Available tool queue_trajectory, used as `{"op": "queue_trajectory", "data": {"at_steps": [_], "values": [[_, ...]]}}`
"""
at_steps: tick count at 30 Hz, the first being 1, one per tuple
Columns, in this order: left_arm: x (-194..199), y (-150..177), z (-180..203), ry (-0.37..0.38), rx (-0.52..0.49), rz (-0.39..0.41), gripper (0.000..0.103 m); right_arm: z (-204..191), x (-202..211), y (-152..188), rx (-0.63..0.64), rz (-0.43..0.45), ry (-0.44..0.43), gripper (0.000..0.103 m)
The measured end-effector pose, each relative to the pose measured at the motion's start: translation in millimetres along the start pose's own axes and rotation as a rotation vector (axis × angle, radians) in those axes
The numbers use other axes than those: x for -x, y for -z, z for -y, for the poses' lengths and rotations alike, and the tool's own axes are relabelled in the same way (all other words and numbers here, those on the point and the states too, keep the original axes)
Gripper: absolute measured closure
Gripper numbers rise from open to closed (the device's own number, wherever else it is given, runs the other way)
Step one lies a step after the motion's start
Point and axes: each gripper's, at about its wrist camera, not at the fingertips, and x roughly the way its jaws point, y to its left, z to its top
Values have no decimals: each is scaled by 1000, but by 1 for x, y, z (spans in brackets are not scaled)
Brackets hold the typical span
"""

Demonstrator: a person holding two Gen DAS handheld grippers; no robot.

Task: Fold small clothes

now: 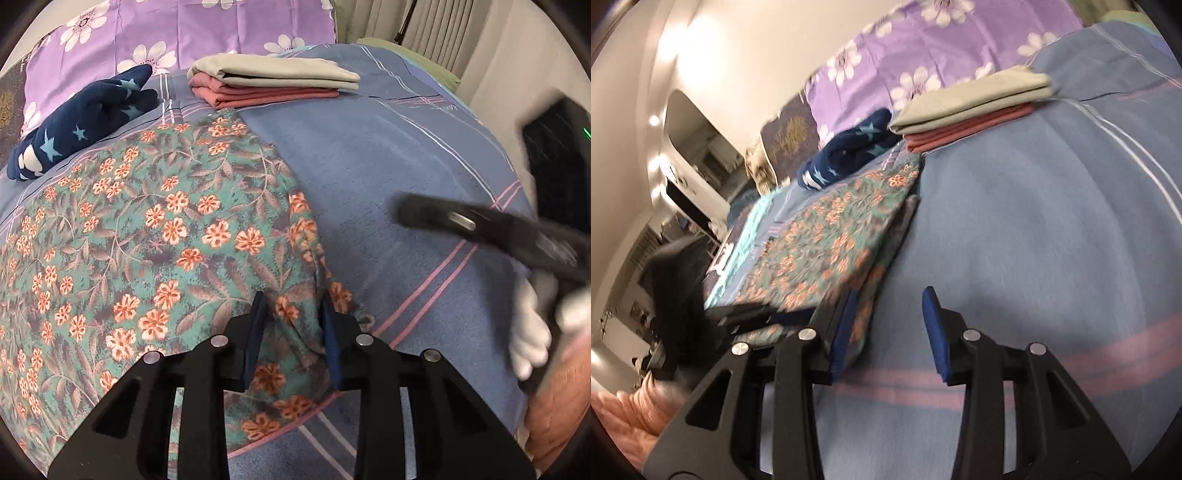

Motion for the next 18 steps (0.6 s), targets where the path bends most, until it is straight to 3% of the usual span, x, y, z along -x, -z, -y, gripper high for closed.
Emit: {"op": "queue_trajectory", "data": {"at_steps": [5, 10, 13, 14, 15, 16, 18], "values": [[-3, 1, 5, 9, -10, -13, 72, -1, -57, -36, 12, -108, 32, 64], [-10, -2, 8, 37, -30, -29, 72, 11, -86, -60, -52, -129, 15, 67], [-12, -2, 17, 70, -58, -26, 83, 15, -97, -69, -108, -134, -40, 68], [-14, -3, 22, 70, -80, -23, 85, 15, -102, -72, -119, -136, -53, 72], [-14, -2, 26, 67, -99, -19, 87, 14, -105, -73, -123, -136, -57, 92], [-14, -2, 30, 64, -117, -13, 89, 13, -106, -74, -131, -127, -66, 97], [-12, -1, 33, 70, -130, 1, 90, 10, -96, -79, -143, -63, -109, 98]]}}
